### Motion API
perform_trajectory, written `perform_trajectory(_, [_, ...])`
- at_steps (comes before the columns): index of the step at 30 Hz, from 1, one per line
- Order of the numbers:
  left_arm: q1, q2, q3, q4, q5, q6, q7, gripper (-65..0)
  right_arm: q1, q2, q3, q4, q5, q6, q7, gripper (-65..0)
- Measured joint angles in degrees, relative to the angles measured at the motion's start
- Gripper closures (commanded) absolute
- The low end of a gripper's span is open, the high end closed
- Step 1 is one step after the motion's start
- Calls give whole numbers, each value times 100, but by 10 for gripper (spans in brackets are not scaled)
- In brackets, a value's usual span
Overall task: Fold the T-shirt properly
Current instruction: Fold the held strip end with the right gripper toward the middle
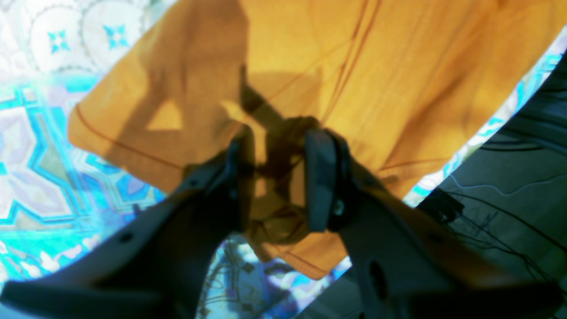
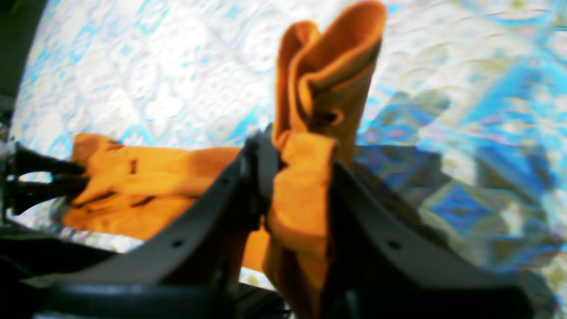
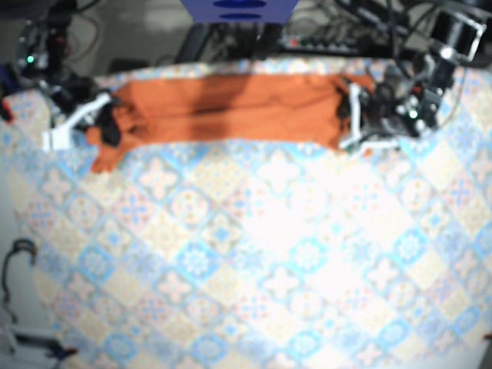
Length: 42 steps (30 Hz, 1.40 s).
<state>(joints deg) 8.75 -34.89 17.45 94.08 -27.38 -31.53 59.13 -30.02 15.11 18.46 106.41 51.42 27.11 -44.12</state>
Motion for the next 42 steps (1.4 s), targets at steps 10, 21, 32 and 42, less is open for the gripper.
perform_trajectory(10, [2, 0, 0, 0, 0, 0, 2, -199, 7, -17, -1088, 24, -518, -46, 92, -22])
perform_trajectory(21, [2, 13, -4, 0, 2, 0, 4, -199, 33, -787, -2216, 81, -2673, -55, 59, -22])
perform_trajectory(32, [0, 13, -4, 0, 0, 0, 2, -199, 385, -1034, -2636, 79, -3064, -42, 66, -22])
perform_trajectory(42, [0, 11, -4, 0, 0, 2, 0, -199, 400, -1032, -2643, 72, -3067, -42, 63, -22])
